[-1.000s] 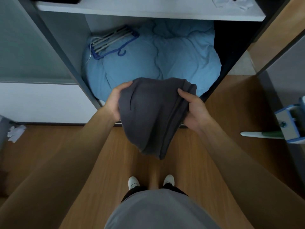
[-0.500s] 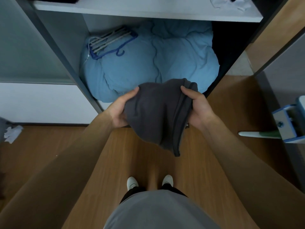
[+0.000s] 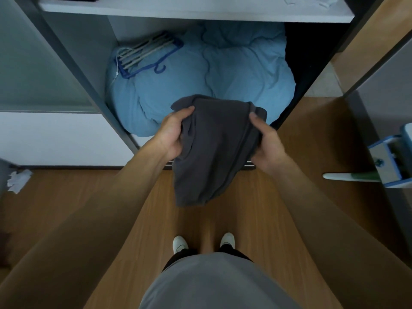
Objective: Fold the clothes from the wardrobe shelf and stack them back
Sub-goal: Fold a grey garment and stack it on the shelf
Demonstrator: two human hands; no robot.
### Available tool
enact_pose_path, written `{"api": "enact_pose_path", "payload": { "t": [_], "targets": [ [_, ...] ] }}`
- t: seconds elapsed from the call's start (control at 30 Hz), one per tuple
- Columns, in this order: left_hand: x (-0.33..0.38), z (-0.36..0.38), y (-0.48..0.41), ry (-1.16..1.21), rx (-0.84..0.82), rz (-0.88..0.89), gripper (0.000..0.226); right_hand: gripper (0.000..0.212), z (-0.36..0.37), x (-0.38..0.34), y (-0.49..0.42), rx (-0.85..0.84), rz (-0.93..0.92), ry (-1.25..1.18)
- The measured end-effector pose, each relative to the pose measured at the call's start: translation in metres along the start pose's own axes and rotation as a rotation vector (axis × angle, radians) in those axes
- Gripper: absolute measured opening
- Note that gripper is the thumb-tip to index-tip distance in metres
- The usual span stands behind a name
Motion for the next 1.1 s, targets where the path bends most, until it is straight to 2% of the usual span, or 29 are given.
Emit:
{"api": "enact_pose_path", "payload": {
  "t": [0.07,0.13,0.23,0.33,0.43,0.63,0.77,0.9,1.1],
  "targets": [
    [-0.001,0.000,0.000,0.034,-0.009,-0.030,0.035,0.021,0.005,0.008,-0.001,-0.036,-0.029,0.106],
    [-0.001,-0.003,0.001,0.049,-0.034,-0.041,0.035,0.023,0.006,0.006,-0.003,0.003,-0.083,0.139],
    [0.003,-0.009,0.002,0.028,-0.103,-0.019,0.037,0.028,0.011,0.004,-0.006,0.024,-0.081,0.101],
    [0.006,-0.017,0.001,-0.056,-0.146,-0.002,0.043,0.023,0.017,0.003,-0.006,0.015,-0.068,0.069],
    [0.005,-0.026,-0.002,-0.084,-0.140,-0.017,0.040,0.021,0.025,0.000,-0.006,0.001,-0.065,0.026],
    [-0.012,-0.041,-0.010,-0.029,-0.107,-0.064,0.049,0.029,0.029,-0.002,-0.004,0.017,-0.031,-0.116],
    [-0.024,-0.036,-0.012,-0.160,-0.131,-0.125,0.053,0.029,0.028,-0.003,0.000,0.009,0.007,-0.118],
    [-0.024,-0.033,-0.018,-0.175,-0.065,-0.141,0.046,0.029,0.027,-0.007,0.002,0.004,0.009,-0.079],
    [-0.005,-0.023,-0.024,-0.183,-0.006,-0.052,0.031,0.021,0.015,-0.015,0.000,0.103,-0.007,-0.058]
  ]
}}
Point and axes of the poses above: each hand's wrist, its own y-axis away from the middle knuckle, its own z-axis out of the palm, x = y × z, the point moved 8 cm from there along -y, towards the middle knuckle, and after that the axes turned 9 degrees about -y, right-handed, at the moved point
